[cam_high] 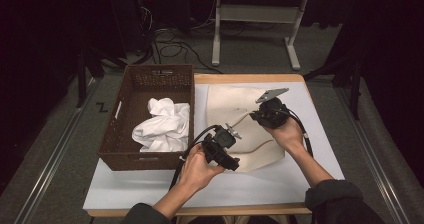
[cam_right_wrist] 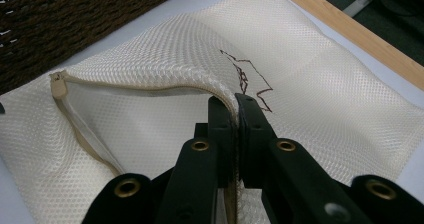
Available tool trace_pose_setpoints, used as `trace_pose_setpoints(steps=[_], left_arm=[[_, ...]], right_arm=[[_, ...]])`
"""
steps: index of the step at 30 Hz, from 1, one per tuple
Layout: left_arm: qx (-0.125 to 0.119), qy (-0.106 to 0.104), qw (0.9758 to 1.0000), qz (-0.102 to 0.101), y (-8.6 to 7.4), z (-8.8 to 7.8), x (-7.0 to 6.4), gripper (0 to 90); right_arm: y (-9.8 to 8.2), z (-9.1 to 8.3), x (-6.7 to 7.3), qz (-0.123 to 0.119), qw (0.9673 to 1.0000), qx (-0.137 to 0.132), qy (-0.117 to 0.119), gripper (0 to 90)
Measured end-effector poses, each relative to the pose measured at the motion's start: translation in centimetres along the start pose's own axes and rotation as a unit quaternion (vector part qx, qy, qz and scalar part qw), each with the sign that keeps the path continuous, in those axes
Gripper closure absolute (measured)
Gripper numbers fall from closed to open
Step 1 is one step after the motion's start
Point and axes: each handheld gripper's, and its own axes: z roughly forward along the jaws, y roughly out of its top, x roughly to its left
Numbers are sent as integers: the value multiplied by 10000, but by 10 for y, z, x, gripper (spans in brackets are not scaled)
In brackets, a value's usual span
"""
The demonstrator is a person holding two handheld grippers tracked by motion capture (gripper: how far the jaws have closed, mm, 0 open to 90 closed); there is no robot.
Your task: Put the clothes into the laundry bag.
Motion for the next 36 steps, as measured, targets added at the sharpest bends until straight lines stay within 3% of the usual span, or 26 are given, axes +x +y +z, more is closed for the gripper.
trace_pose_setpoints(steps=[9, 10, 14, 30, 36], left_arm=[[13, -49, 9999, -134, -3, -11, 11, 250], [-51, 81, 9999, -81, -4, -15, 12, 255], [-71, 180, 9997, -170, -6, -20, 19, 251], [-81, 448, 9977, -505, -11, -44, 43, 218], [11, 579, 9970, -511, -12, -52, 50, 217]], right_arm=[[-1, 0, 0, -20, 10000, 25, -1, 872], [0, -1, 0, -62, 10000, -5, -23, 873], [-1, -1, -1, -51, 10000, -15, -51, 873], [-2, -1, -2, -65, 10000, 2, -57, 873], [-2, -1, -2, -49, 10000, 11, -56, 873]])
